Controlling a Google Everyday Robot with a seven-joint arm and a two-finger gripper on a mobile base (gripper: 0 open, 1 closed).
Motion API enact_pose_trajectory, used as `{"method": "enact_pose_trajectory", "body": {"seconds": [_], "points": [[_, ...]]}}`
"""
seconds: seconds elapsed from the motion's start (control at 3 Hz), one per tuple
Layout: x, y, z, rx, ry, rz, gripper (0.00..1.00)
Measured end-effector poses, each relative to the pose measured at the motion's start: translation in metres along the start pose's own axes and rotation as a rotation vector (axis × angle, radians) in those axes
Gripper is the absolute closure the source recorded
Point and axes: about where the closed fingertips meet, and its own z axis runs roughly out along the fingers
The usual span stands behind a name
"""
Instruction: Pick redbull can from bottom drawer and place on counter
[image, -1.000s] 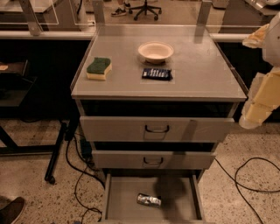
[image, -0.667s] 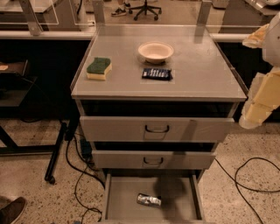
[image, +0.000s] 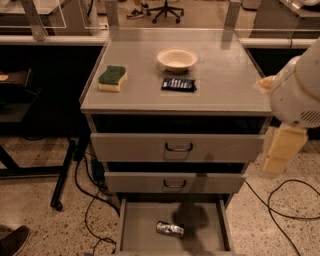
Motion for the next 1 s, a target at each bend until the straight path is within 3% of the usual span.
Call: {"method": "enact_pose_trajectory", "body": {"seconds": [0.33, 0.67, 1.0], "points": [[0.011, 0.020, 0.057, -0.063, 0.046, -0.055, 0.00], [0.011, 0.020, 0.057, -0.063, 0.046, -0.055, 0.00], [0.001, 0.039, 0.094, -0.133, -0.005, -0.001, 0.00]]}}
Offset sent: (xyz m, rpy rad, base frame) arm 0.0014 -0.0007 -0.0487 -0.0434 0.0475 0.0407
